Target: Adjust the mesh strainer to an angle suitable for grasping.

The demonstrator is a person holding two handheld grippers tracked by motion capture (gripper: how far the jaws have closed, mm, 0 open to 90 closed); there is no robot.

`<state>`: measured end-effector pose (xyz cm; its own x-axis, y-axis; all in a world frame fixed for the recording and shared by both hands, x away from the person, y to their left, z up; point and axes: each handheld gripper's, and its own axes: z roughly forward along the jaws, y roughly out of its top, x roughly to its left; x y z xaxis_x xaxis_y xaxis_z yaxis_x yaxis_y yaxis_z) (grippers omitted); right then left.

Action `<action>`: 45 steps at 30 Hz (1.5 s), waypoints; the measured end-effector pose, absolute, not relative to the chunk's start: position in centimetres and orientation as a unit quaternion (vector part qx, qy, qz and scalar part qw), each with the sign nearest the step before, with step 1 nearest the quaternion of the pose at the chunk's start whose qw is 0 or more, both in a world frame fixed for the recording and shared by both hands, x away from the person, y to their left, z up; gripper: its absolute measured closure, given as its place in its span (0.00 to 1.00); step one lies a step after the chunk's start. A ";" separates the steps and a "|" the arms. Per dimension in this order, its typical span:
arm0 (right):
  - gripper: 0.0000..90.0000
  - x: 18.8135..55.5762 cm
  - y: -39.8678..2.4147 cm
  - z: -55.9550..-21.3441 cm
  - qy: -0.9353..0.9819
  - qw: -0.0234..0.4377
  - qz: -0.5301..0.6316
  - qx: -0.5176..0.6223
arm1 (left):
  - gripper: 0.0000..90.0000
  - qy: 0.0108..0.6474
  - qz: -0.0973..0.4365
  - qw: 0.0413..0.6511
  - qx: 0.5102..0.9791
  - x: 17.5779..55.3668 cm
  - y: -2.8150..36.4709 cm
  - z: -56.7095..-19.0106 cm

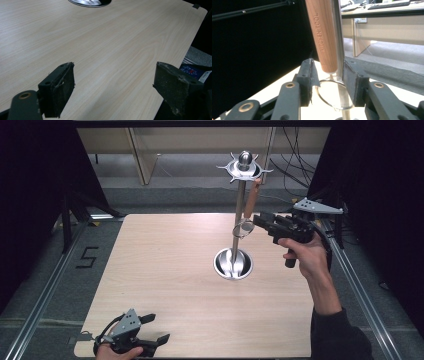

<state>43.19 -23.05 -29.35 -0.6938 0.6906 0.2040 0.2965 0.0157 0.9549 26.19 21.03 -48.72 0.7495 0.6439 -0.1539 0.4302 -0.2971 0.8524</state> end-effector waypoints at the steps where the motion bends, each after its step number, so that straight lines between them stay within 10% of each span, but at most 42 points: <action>1: 0.67 43.0 -23.0 -29.3 0.693 0.161 0.604 0.359 | 0.18 0.337 0.109 0.488 0.798 26.2 21.0 -48.7; 45: 0.50 40.1 -23.9 -33.1 0.698 0.176 0.594 0.361 | 0.18 0.332 0.115 0.484 0.801 26.3 21.1 -48.6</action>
<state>40.09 -23.93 -33.14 -0.6779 0.7119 0.1834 0.2951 0.0350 0.9548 26.31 21.07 -48.56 0.7523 0.6444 -0.1368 0.4212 -0.3109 0.8520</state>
